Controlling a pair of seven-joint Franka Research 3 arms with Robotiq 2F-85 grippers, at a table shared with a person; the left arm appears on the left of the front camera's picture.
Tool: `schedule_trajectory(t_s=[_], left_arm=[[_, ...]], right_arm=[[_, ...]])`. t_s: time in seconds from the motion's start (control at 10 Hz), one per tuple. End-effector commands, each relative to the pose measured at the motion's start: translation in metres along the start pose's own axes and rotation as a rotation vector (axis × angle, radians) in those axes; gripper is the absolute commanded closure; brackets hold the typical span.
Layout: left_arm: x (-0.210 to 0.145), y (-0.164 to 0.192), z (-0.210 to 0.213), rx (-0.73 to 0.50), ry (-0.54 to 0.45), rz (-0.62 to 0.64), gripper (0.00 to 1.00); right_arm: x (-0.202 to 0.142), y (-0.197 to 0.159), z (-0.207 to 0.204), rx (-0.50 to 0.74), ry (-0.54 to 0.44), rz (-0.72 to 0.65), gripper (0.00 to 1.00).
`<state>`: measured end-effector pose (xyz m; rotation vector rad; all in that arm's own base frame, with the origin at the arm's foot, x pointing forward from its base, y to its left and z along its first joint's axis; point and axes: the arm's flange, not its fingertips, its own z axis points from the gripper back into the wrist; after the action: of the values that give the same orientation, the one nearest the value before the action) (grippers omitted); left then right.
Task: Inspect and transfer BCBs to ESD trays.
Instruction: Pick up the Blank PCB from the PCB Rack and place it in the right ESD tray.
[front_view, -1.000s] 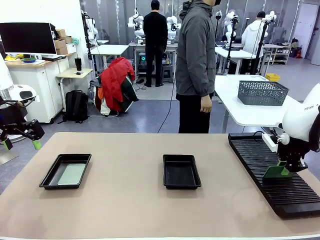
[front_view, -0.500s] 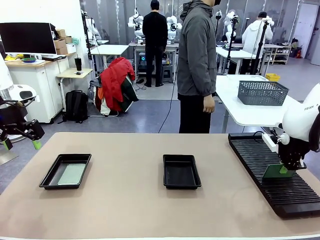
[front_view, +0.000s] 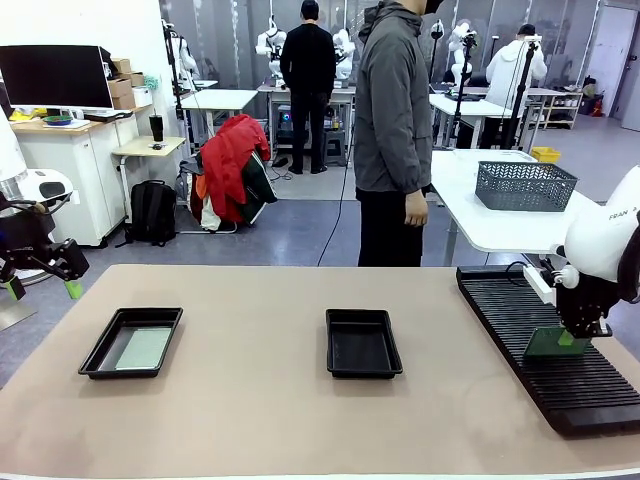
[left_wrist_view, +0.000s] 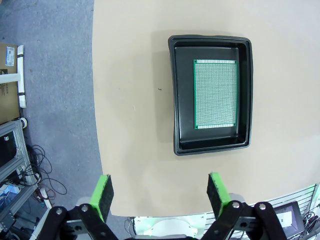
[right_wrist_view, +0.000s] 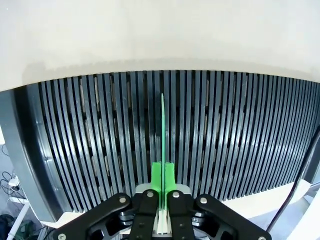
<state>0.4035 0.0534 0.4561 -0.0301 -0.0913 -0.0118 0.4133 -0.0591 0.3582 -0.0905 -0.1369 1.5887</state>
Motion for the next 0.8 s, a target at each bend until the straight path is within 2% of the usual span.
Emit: schedule_trajectory(t_s=[0.0,0.3,0.7], left_arm=[[-0.001,0.001,-0.001,-0.001,0.0,-0.007,0.0],[-0.001,0.001,-0.001,-0.001,0.0,-0.007,0.0],[-0.001,0.001,-0.001,-0.001,0.0,-0.007,0.0]], right_arm=[[0.01,0.023,0.02,-0.01,0.007,0.002,1.0],[0.022,0.019,0.089,0.014,0.014,0.014,1.0],[0.037,0.014,0.21,0.044,0.032,0.033,1.0]])
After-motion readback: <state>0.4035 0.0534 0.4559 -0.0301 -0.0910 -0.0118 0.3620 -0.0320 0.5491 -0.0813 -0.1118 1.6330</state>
